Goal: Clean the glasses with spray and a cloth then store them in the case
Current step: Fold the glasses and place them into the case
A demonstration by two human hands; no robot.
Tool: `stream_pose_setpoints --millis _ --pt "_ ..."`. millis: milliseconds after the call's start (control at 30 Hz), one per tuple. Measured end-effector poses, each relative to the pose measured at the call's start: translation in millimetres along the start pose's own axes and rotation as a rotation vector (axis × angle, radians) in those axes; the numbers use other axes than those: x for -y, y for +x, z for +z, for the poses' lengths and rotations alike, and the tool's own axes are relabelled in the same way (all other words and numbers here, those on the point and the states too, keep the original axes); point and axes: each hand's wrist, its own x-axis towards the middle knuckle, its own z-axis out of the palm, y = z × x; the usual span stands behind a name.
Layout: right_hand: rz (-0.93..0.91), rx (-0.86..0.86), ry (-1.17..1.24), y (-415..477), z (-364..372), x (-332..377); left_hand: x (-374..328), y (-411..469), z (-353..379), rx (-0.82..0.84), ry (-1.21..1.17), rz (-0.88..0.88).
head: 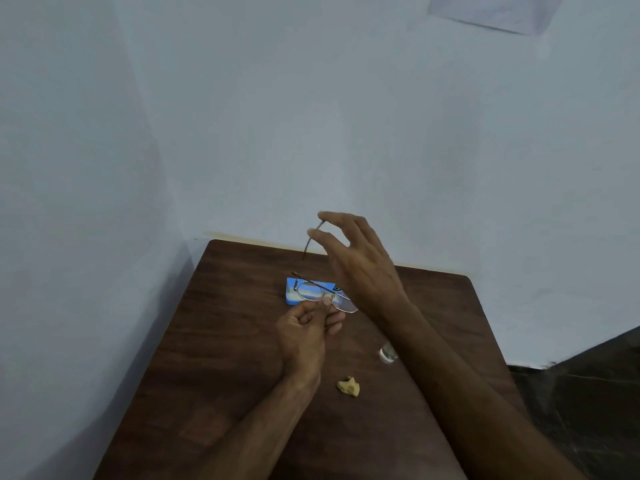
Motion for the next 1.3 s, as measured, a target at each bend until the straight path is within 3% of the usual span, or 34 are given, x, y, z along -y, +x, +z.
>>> stream_pose_setpoints --millis 633,1100,1300 --pt "0.341 0.013 0.275 -109 27 7 -16 5 -2 -0.053 -0.174 -0.144" --pt "0.226 -0.128 0.184 -103 39 -1 -19 14 -6 -0.014 -0.160 -0.195" --pt "0.241 -0.089 0.215 -100 50 -10 -19 20 -10 -0.005 -0.103 -0.189"
